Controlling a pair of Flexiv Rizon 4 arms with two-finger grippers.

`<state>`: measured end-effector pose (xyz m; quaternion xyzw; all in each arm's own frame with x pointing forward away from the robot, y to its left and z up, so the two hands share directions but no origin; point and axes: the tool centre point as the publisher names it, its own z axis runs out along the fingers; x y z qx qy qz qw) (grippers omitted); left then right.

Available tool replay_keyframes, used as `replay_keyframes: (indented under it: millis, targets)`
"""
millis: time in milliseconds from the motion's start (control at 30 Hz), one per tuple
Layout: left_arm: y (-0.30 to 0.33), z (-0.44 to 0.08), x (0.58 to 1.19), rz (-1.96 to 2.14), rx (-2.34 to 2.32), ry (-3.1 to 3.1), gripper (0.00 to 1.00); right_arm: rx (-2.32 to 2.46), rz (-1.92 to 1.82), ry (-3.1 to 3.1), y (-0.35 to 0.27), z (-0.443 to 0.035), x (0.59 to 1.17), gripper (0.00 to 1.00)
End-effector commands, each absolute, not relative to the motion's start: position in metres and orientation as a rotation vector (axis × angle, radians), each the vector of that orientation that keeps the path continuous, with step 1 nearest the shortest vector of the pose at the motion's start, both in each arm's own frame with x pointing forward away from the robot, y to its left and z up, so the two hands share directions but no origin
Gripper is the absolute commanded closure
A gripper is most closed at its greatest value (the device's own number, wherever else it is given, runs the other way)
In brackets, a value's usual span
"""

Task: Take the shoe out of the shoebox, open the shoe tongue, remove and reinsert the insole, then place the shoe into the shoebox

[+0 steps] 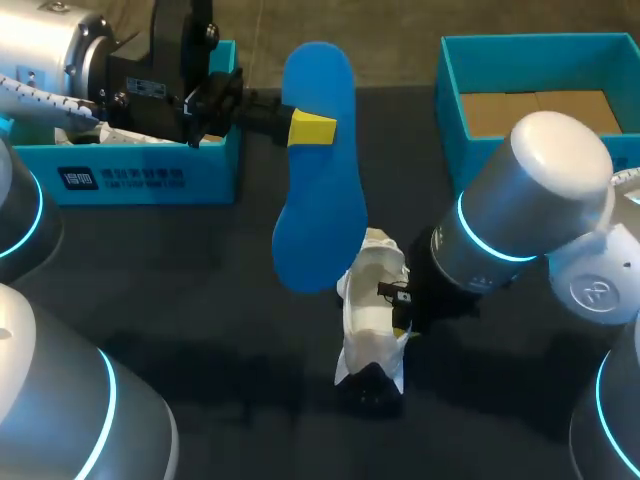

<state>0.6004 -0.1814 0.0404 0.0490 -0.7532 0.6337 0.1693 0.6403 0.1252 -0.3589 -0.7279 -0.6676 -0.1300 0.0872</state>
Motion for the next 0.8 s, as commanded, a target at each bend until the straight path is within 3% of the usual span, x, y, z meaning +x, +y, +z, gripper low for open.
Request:
replay_keyframes:
  millis: [33,800]
  targets:
    - [-0.182,0.04,0.6,1.802,0.14,-2.142,1.0,-2.146,-0.367,-2.03,0.14,-0.367,0.646,1.0]
    - [-0.182,0.04,0.6,1.802,0.14,-2.142,1.0,-2.104,-0.418,-2.073,0.154,-0.394,0.642,1.0]
